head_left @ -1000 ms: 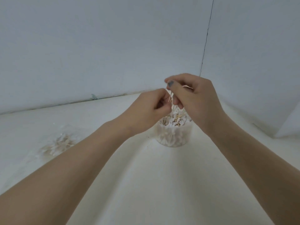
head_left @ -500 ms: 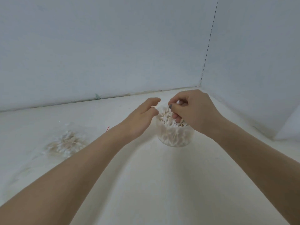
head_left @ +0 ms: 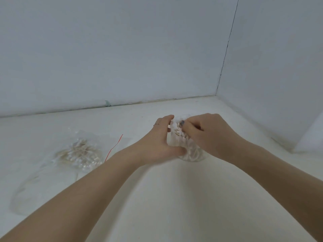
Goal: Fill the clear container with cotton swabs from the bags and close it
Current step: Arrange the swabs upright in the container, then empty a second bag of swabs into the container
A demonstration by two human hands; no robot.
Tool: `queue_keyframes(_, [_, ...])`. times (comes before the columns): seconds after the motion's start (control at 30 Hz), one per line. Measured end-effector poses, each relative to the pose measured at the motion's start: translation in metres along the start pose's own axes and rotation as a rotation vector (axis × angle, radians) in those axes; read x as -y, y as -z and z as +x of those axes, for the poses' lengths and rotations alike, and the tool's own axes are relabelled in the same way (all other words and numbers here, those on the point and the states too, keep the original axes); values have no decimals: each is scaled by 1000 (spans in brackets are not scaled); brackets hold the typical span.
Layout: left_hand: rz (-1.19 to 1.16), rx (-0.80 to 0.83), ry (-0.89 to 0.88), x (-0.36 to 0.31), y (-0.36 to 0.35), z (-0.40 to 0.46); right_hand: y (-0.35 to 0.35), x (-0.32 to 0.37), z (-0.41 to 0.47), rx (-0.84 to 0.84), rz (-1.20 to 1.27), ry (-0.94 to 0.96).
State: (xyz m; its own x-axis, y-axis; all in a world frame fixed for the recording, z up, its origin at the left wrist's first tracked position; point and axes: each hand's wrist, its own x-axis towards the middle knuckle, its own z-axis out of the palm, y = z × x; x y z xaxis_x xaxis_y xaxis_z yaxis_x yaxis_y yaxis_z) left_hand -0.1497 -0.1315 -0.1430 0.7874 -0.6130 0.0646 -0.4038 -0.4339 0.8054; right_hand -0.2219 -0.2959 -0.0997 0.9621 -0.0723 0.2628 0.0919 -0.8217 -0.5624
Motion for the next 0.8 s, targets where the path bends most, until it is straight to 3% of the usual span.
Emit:
queue_keyframes(0.27, [-54,-5,-25,-10,-6,-3,2,-6,-25,241,-132,185])
queue_keyframes(0.4, [-19,-47,-20,-9,-7,-4,14,-1,-26,90,24,142])
queue_keyframes(0.57, [73,-31,13,-10,-7,-6,4,-1,-31,204,-165,249])
queue_keyframes(0.7, [257,-50,0,-12,20,-19,6,7,-29,-7,-40,233])
queue_keyframes(0.8, [314,-308,7,-8,65,-33,-1,26,-26,-106,71,188])
